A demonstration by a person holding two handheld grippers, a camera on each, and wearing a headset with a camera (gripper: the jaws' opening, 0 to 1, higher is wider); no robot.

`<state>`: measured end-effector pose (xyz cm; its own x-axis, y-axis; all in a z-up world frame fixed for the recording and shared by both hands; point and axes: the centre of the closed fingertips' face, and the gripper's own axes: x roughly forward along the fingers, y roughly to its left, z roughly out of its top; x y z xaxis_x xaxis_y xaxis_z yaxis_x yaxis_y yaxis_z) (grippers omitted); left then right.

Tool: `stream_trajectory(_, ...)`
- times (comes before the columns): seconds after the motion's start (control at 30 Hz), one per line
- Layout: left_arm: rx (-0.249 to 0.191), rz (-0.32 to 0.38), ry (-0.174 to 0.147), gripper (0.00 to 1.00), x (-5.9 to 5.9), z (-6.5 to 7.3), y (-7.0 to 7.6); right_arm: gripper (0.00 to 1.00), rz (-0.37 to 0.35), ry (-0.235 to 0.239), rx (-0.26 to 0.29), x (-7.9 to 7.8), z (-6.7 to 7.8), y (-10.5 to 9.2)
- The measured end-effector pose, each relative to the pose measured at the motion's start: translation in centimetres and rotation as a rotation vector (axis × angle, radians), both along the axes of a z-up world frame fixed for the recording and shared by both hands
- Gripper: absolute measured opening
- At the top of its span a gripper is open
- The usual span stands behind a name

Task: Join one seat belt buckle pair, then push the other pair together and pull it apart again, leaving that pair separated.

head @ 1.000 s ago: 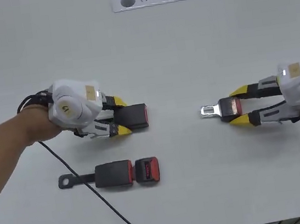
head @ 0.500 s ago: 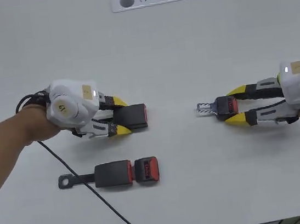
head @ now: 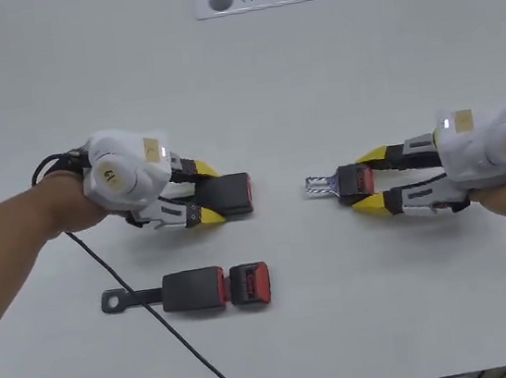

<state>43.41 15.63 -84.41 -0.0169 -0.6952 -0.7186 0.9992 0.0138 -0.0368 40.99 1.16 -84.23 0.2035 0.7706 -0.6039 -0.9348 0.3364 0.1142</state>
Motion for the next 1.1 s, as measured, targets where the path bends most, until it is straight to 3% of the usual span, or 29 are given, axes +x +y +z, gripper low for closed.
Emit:
stream_trajectory(0.57,0.036,-0.008,-0.002,0.34,0.0,-0.2,0.3,0.34,0.067,-0.003,-0.011,0.5,-0.5,6.9)
stream_trajectory(0.6,0.038,-0.009,-0.001,0.34,0.0,-0.2,0.3,0.34,0.077,-0.021,-0.026,0.6,-0.5,6.9)
stream_trajectory(0.63,0.041,-0.01,-0.002,0.34,0.0,-0.2,0.3,0.34,0.056,0.006,-0.003,0.8,-0.4,7.4)
stream_trajectory(0.7,0.053,-0.025,-0.008,0.34,-0.1,-0.2,0.3,0.34,0.07,-0.001,-0.01,1.0,-0.5,8.3)
stream_trajectory(0.73,0.054,-0.028,-0.012,0.34,0.0,-0.2,0.3,0.34,0.087,-0.037,-0.055,1.5,-0.7,8.0)
stream_trajectory(0.87,0.048,-0.032,-0.013,0.34,-0.1,-0.3,0.4,0.34,0.091,0.021,-0.024,1.4,-0.3,8.2)
stream_trajectory(1.1,0.052,-0.057,-0.018,0.33,-0.3,-0.3,0.2,0.33,0.117,0.034,-0.042,1.3,-0.2,9.4)
